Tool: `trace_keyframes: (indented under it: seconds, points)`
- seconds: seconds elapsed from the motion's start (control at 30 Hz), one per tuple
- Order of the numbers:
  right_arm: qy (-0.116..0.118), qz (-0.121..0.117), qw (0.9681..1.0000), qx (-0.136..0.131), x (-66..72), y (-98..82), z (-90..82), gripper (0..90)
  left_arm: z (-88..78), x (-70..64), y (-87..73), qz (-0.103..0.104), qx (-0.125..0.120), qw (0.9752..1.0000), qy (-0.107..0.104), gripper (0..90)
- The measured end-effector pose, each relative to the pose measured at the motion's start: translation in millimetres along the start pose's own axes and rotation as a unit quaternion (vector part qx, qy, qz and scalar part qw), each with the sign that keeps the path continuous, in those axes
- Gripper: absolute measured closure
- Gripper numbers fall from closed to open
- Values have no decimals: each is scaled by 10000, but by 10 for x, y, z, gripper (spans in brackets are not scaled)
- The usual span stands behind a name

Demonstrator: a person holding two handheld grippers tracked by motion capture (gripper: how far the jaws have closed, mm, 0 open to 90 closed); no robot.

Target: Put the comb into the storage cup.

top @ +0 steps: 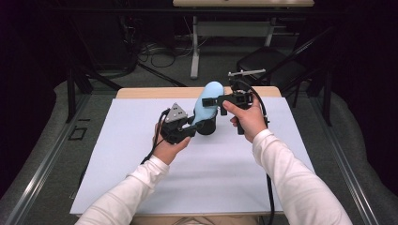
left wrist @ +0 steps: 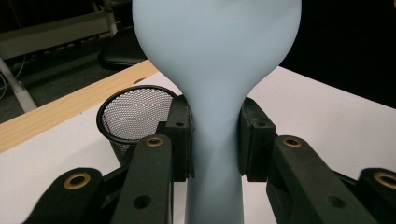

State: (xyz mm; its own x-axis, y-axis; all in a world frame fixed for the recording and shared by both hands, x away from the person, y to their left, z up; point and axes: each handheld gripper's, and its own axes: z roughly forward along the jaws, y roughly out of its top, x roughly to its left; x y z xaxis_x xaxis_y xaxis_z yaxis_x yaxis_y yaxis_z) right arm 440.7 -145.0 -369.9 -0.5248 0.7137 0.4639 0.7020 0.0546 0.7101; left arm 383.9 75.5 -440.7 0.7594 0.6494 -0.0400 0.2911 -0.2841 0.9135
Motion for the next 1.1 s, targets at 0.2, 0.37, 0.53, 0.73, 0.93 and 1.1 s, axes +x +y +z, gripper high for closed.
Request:
trace_keyframes:
  seconds: [0.2,0.37,0.53,0.73,0.93,1.1]
  points:
    - [77,-29,10000,-37,-13,6,-1,229,2,-2,-6,2,6,10000,-4,697]
    - [142,-7,9999,-37,-21,8,0,267,5,-10,-13,-11,-11,10000,-13,697]
    - [188,8,9998,-74,-26,8,0,297,7,-13,-16,20,4,10000,-15,697]
    - [293,58,9995,-131,-37,9,-4,341,10,-15,-19,8,-15,10000,-28,697]
    - [359,143,9991,-182,-47,2,-4,350,10,-18,-23,-3,-27,10000,-35,697]
    - [423,213,9986,-233,-65,-3,-9,378,7,-16,-22,-7,-32,10000,-39,697]
